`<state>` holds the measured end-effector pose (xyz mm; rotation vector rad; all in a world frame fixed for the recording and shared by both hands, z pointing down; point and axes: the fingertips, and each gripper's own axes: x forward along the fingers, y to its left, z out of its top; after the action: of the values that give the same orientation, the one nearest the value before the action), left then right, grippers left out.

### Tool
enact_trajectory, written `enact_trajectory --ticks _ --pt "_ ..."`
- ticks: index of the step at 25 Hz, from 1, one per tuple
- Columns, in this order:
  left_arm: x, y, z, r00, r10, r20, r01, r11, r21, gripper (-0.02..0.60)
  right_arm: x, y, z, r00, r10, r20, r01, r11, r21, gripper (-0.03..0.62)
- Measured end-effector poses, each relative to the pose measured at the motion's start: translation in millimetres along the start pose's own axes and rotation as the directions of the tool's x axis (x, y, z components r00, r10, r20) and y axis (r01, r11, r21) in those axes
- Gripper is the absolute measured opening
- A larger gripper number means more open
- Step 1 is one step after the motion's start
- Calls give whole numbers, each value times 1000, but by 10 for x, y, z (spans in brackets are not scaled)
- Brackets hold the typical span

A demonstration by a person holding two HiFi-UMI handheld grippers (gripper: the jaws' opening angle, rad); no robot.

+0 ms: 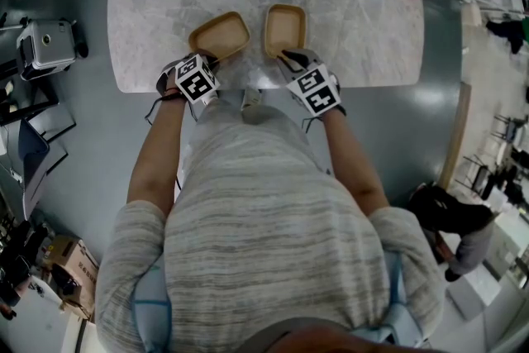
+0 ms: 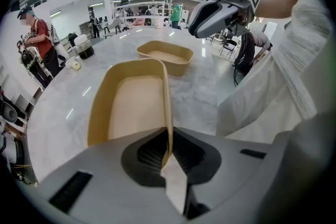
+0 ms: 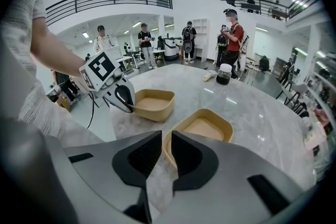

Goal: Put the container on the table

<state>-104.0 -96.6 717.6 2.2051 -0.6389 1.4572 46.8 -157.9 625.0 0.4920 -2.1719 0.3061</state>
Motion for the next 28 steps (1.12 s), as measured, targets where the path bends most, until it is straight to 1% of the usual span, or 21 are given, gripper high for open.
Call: enact_trajectory --ticks 3,6,16,22,28 --pt "6 16 13 1000 4 12 -4 1000 -12 12 11 -4 -12 1000 2 2 -2 1000 3 37" --pt "-8 32 30 1000 6 25 -5 1000 -29 54 12 -3 -6 1000 3 5 -3 1000 5 37" --pt "-224 145 184 992 83 97 -80 996 -42 54 6 18 43 999 7 38 -8 1000 28 37" --pt "-415 163 294 980 118 160 -105 991 -85 54 -12 36 84 997 8 73 -12 998 61 37" --pt "-588 162 381 962 167 216 -138 980 -143 54 -47 48 98 994 3 105 -13 996 90 37"
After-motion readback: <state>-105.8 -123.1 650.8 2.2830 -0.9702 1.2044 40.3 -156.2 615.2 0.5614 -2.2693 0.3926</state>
